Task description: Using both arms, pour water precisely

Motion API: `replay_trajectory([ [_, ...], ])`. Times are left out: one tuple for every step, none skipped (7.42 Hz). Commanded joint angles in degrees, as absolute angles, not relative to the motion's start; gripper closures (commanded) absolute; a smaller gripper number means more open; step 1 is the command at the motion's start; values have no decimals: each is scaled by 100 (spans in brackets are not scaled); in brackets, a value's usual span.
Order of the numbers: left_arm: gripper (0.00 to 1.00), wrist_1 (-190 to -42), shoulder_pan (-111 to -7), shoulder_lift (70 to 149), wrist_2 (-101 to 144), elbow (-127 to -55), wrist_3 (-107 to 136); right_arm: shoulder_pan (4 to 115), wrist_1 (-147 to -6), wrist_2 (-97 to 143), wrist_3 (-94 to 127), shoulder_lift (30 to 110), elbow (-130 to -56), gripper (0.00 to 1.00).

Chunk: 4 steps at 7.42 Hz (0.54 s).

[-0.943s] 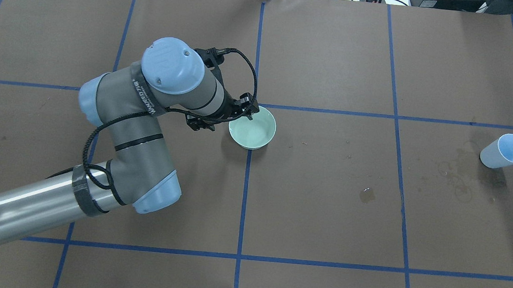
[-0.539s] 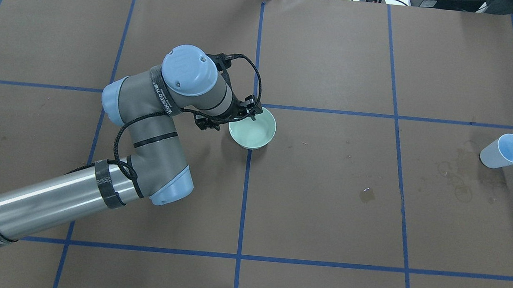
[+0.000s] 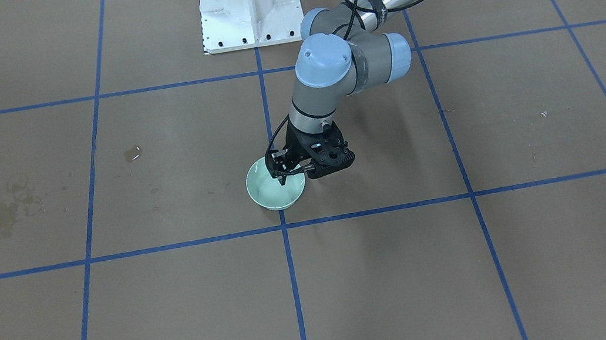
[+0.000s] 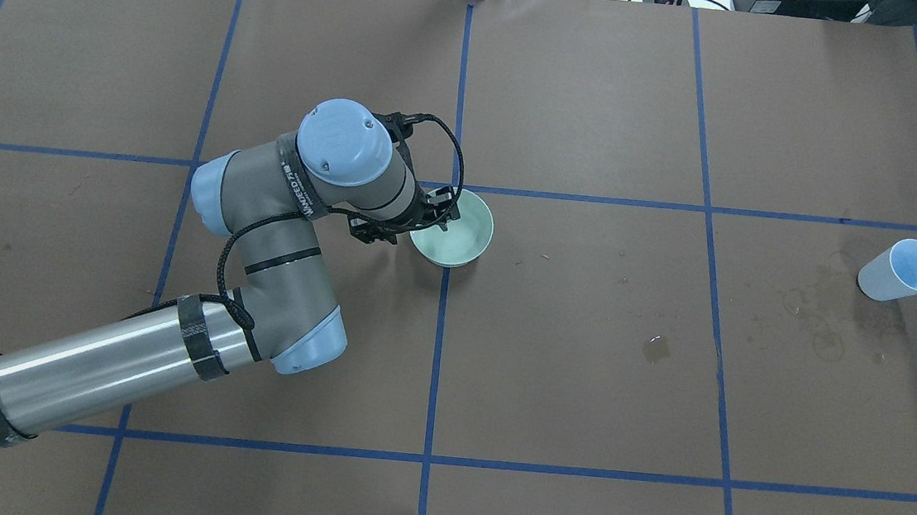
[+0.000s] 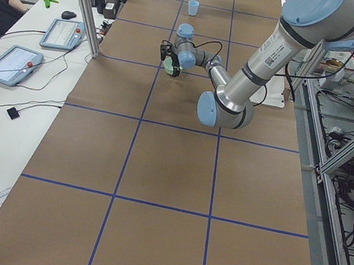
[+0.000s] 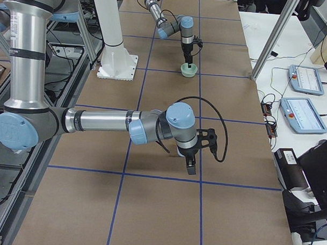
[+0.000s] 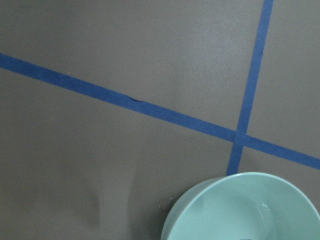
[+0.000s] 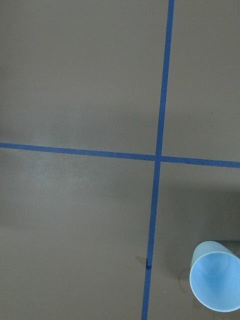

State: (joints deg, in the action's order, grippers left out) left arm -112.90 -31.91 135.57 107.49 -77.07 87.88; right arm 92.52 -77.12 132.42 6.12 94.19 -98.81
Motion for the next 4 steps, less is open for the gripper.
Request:
replay_trajectory([
  [71, -11285, -3155, 13561, 10749, -7708, 8789, 9255, -7752, 13307, 606, 9413, -9870, 1],
  [100, -11268, -3155, 13562, 10758, -7725, 8798, 9255, -7752, 13307, 606, 9413, -9870, 1],
  [100, -11259, -3155, 13570, 10775, -7743, 8789, 9255, -7752, 13307, 606, 9422, -9861, 1],
  [100, -11233, -3207, 13579, 10793, -7761, 8789, 9255, -7752, 13307, 606, 9422, -9844, 1],
])
